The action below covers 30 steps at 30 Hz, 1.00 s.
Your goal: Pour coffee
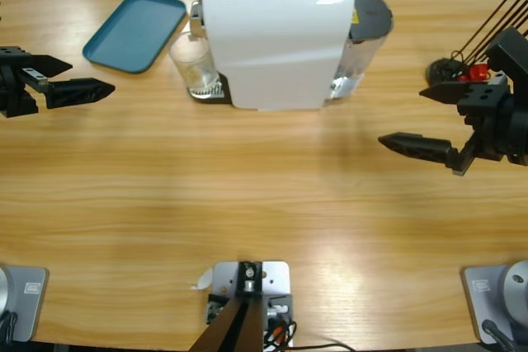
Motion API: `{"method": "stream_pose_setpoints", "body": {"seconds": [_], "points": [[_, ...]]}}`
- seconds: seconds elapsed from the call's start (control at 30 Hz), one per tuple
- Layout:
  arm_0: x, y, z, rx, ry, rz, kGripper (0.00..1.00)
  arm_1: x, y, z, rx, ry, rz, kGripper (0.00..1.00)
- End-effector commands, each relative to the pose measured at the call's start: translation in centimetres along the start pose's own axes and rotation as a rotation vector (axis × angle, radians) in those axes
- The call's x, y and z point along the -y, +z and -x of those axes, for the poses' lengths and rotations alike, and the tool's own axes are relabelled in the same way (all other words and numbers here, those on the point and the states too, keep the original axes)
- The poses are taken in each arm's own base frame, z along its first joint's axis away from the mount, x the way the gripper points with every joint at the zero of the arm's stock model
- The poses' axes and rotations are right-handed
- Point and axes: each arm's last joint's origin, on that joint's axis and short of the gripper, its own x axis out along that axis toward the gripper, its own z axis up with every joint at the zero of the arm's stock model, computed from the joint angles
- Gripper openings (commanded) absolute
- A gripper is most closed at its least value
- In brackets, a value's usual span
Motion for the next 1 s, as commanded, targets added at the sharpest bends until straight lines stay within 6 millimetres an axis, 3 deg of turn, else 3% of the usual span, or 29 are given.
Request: {"method": "stream_pose_setpoints", "body": {"seconds": [0.03,1.0], "points": [[0.10,-1.25,-1.28,-0.064,-0.016,-0.011,0.996,-0.16,-1.15,-0.24,-0.025,0.004,-0.007,0.996],[0.15,-1.24,-1.67,-0.077,-0.030,-0.009,0.996,-0.13,-1.10,-0.54,-0.038,0.004,-0.011,0.991]]}}
